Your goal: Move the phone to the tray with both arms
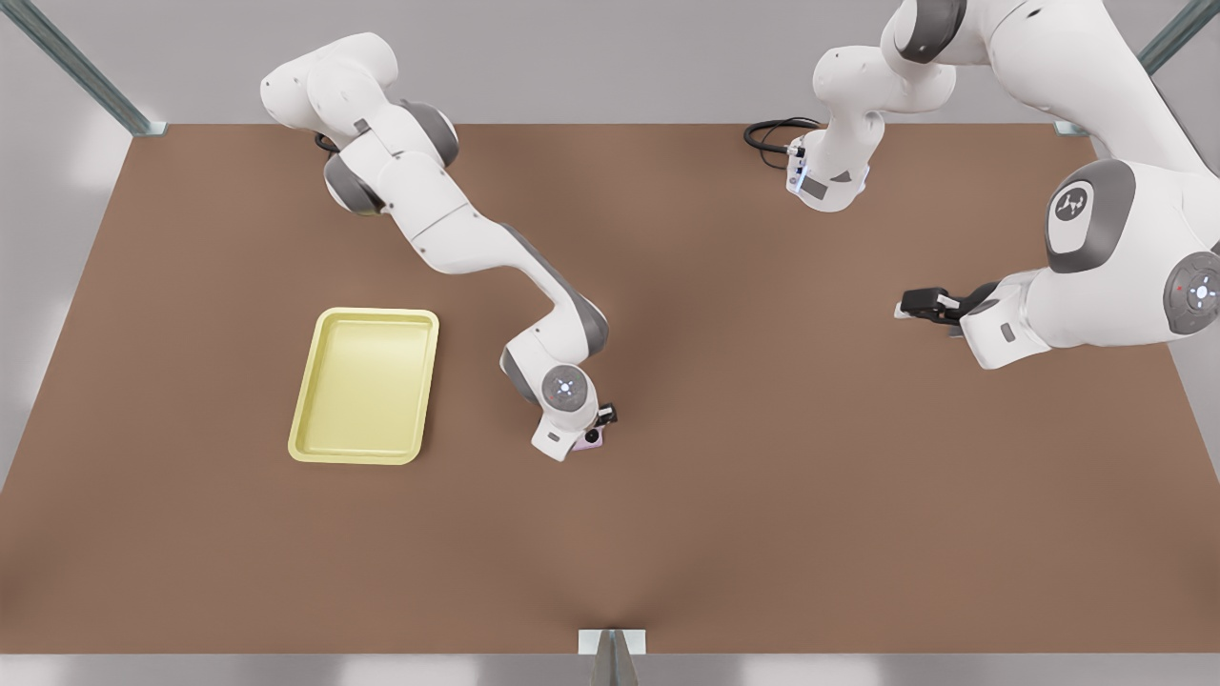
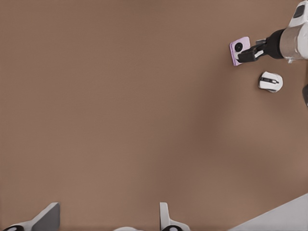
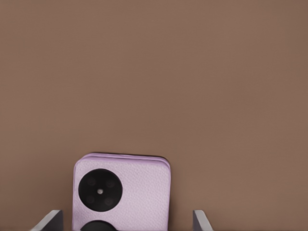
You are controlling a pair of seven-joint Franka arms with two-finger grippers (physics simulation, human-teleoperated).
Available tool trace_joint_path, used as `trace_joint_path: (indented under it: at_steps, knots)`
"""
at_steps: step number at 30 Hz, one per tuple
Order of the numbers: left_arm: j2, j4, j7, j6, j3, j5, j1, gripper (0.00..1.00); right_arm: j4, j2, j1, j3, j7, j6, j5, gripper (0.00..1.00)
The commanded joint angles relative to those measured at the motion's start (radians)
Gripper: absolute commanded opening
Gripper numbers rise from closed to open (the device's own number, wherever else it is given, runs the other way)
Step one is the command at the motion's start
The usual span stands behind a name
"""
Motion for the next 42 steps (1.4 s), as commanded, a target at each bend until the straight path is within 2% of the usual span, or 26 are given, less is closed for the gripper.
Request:
trace_joint_path:
  at_steps: [1, 25, 28, 31, 32, 33, 38, 42]
  knots:
    - [-0.002, 0.000, 0.032, -0.002, 0.000, 0.001, 0.000, 1.00, 0.003, 0.003, 0.000, 0.000, -0.160, 0.006, -0.004, 1.00]
    - [0.007, 0.001, 0.038, 0.014, 0.000, 0.018, 0.000, 1.00, 0.003, 0.026, 0.011, -0.020, -0.157, 0.056, 0.000, 1.00]
    - [0.011, 0.001, 0.040, 0.014, 0.000, 0.018, 0.000, 1.00, 0.004, 0.026, 0.011, -0.028, -0.158, 0.056, 0.000, 0.91]
    - [0.014, 0.001, 0.040, 0.015, -0.001, 0.018, 0.000, 1.00, 0.000, 0.027, 0.011, -0.028, -0.162, 0.058, 0.000, 0.88]
    - [0.015, 0.001, 0.040, 0.018, -0.001, 0.018, 0.000, 1.00, 0.003, 0.026, 0.011, -0.028, -0.165, 0.058, 0.000, 0.79]
    - [0.017, 0.001, 0.040, 0.023, -0.001, 0.018, 0.000, 1.00, 0.003, 0.026, 0.011, -0.029, -0.165, 0.058, 0.000, 0.76]
    - [0.020, 0.001, 0.040, 0.024, -0.001, 0.018, 0.000, 1.00, -0.003, -0.023, -0.004, -0.029, -0.168, 0.042, -0.001, 0.76]
    - [0.015, 0.004, 0.040, 0.024, -0.001, 0.016, 0.000, 1.00, -0.160, -0.214, -0.135, -0.029, -0.309, 0.044, 0.008, 0.76]
